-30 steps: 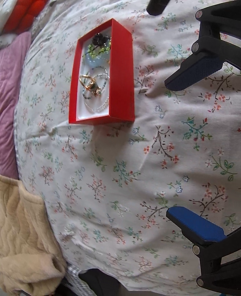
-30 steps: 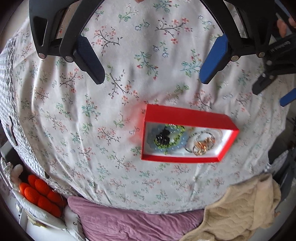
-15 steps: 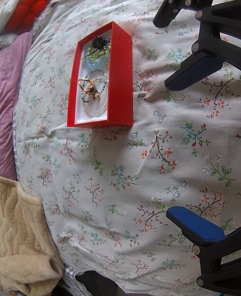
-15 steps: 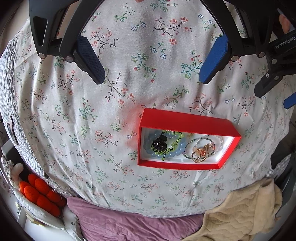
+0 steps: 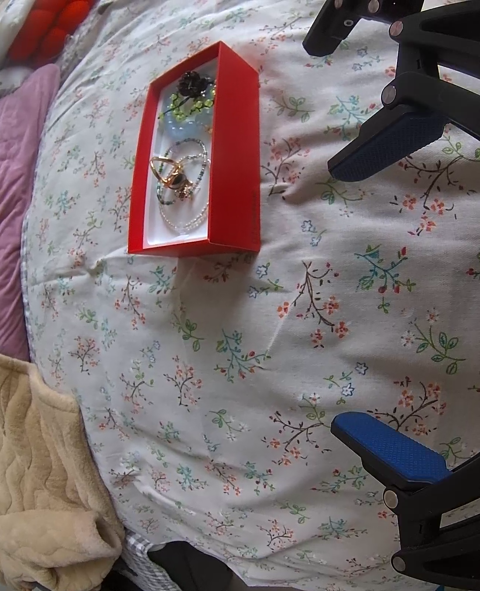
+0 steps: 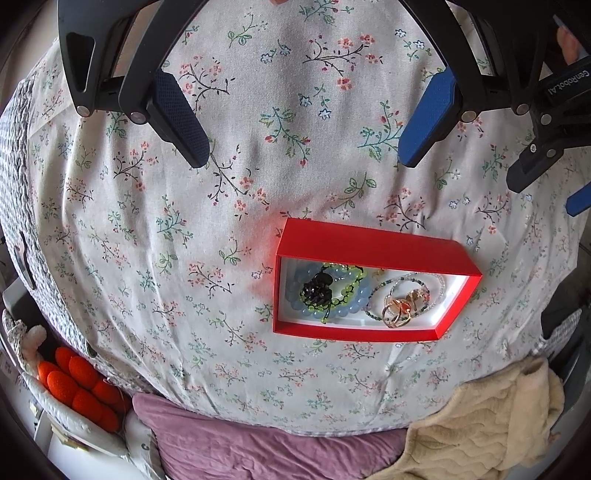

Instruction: Organize jewelry

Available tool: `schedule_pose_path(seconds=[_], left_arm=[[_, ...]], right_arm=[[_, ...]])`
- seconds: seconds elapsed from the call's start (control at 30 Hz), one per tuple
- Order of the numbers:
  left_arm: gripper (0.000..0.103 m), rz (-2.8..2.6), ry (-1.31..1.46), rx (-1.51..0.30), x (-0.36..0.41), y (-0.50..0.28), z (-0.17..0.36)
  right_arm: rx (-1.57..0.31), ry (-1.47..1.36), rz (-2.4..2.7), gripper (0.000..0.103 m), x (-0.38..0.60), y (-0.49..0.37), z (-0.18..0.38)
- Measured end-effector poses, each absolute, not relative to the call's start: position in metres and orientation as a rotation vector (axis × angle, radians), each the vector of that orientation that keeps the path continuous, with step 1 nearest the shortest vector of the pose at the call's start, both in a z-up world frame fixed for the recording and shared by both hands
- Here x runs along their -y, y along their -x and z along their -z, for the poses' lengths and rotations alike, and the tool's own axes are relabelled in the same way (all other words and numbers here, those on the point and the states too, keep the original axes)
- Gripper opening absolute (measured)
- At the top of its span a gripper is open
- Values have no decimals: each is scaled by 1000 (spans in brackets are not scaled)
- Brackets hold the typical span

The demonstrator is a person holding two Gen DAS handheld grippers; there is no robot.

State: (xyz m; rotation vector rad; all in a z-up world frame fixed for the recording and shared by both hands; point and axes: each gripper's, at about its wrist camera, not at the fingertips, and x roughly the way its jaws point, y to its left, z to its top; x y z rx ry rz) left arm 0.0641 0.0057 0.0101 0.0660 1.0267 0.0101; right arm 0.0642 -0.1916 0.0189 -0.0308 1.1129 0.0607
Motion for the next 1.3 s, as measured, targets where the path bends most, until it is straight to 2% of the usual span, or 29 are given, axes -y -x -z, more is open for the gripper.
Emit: schedule_pose_path(seconds=[1.3], left_arm=[[102,-19,-43,-1037,-9,-64,-11]], right_arm=[[-1130,17,-56,103,192,-65,-16]])
